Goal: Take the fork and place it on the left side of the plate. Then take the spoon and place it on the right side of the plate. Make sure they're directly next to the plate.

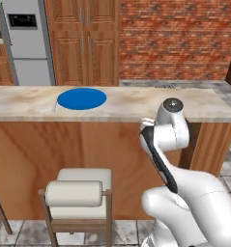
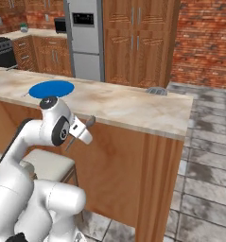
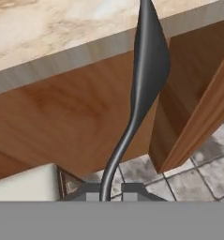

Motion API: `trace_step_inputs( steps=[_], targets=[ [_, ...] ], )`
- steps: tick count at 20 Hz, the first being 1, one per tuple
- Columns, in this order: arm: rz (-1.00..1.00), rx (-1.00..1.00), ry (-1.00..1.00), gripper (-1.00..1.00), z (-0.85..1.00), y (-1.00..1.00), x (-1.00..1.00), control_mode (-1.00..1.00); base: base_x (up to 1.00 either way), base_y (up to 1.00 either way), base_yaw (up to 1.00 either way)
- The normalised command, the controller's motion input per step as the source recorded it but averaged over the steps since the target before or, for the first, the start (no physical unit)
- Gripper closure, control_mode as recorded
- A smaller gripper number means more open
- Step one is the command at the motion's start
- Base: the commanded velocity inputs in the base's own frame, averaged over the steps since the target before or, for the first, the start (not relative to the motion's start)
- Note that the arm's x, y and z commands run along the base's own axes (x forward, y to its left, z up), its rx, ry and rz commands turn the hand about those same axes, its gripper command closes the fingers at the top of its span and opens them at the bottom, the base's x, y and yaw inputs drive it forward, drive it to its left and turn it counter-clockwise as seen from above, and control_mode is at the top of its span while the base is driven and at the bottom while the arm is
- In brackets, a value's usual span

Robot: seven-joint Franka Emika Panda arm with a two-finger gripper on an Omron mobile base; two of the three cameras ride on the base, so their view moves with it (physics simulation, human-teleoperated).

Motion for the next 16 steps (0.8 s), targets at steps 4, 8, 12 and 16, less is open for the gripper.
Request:
trace_step_inputs(
  steps=[4, 8, 12, 16],
  targets=[
    [0.15, 0.0, -0.01, 1.0, 0.75, 0.01, 0.09, -1.0, 0.0, 0.0, 0.0],
    [0.28, 0.0, 0.0, 1.0, 0.85, 0.18, 0.02, -1.0, 0.0, 0.0, 0.0],
    [0.36, 0.02, -0.05, 1.0, 0.71, 0.34, 0.29, -1.0, 0.0, 0.0, 0.0],
    [0.39, 0.03, -0.07, 1.0, 0.37, 0.27, 0.53, -1.0, 0.0, 0.0, 0.0]
  ],
)
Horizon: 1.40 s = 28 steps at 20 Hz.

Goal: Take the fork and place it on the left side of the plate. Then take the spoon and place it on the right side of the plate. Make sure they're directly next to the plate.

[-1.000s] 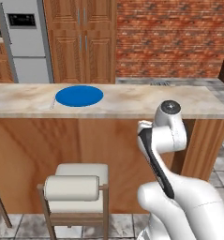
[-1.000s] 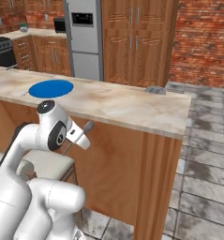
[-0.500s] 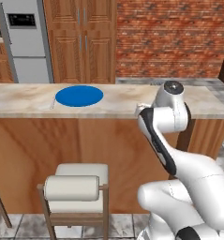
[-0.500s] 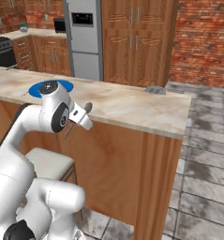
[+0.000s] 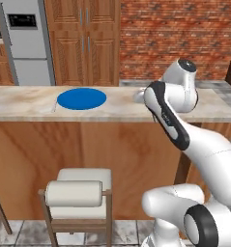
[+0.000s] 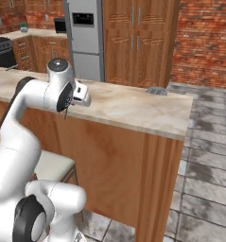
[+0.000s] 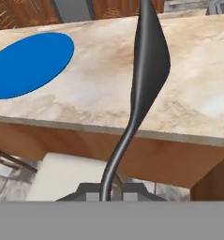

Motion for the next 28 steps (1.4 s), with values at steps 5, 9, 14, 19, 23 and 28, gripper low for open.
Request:
trace_step_inputs(
  steps=[5, 9, 14, 19, 23, 28],
  targets=[
    [0.19, 0.04, 0.0, 1.0, 0.15, 0.05, 0.86, -1.0, 0.0, 0.0, 0.0],
    [0.0, 0.06, -0.01, 1.0, 0.01, 0.0, 0.74, -1.0, 0.0, 0.0, 0.0],
    [0.0, 0.06, -0.02, 1.0, 0.0, 0.05, 0.47, -1.0, 0.0, 0.0, 0.0],
    [-0.02, 0.09, 0.0, 1.0, 0.02, 0.15, 0.31, -1.0, 0.0, 0.0, 0.0],
    [-0.01, 0.11, 0.0, 1.0, 0.0, 0.21, 0.33, -1.0, 0.0, 0.0, 0.0],
    [-0.02, 0.12, 0.02, 1.0, 0.0, 0.18, 0.39, -1.0, 0.0, 0.0, 0.0]
  ],
)
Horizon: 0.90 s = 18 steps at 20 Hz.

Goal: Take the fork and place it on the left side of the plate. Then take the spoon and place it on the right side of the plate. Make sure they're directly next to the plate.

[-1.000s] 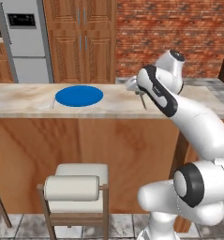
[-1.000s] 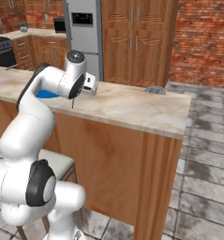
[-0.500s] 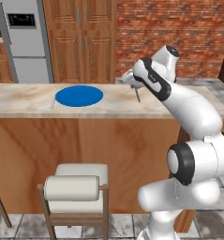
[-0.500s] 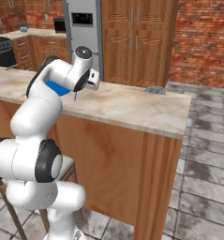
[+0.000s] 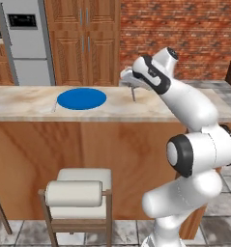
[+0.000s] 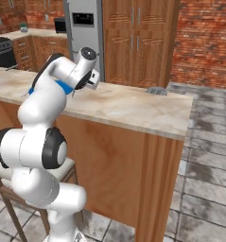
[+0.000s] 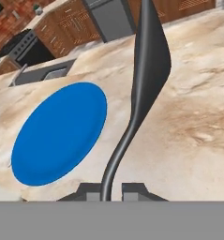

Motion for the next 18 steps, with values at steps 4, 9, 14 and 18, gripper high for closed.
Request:
trace_step_inputs(
  steps=[4, 9, 14, 18],
  targets=[
    [-0.05, 0.13, 0.02, 1.0, -0.01, 0.09, 0.34, -1.0, 0.0, 0.0, 0.0],
    [-0.1, 0.12, 0.08, 1.0, -0.1, 0.02, 0.11, -1.0, 0.0, 0.0, 0.0],
    [-0.15, 0.1, 0.0, 1.0, -0.21, 0.08, 0.01, -1.0, 0.0, 0.0, 0.0],
    [-0.13, 0.07, 0.02, 1.0, -0.16, 0.21, 0.14, -1.0, 0.0, 0.0, 0.0]
  ],
)
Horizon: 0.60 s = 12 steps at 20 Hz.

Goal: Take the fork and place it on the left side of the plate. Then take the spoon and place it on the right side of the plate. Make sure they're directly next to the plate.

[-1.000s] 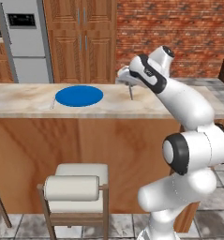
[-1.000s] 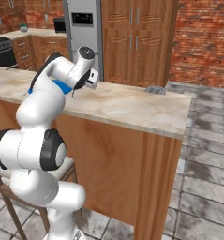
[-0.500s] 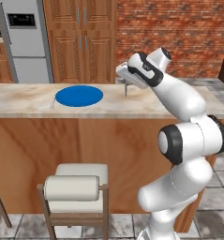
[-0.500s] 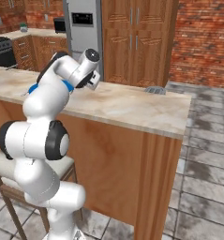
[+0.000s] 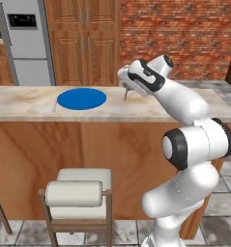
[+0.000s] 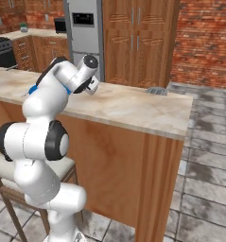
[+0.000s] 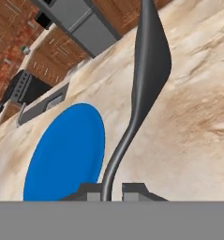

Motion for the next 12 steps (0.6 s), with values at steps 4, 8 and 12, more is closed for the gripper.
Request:
trace_step_inputs(
  steps=[4, 8, 12],
  targets=[
    [-0.08, 0.02, 0.05, 1.0, -0.27, 0.39, 0.2, -1.0, 0.0, 0.0, 0.0],
    [-0.01, 0.0, 0.17, 1.0, -0.25, 0.34, 0.36, -1.0, 0.0, 0.0, 0.0],
    [0.0, 0.02, 0.19, 1.0, -0.18, 0.08, 0.45, -1.0, 0.0, 0.0, 0.0]
  ],
)
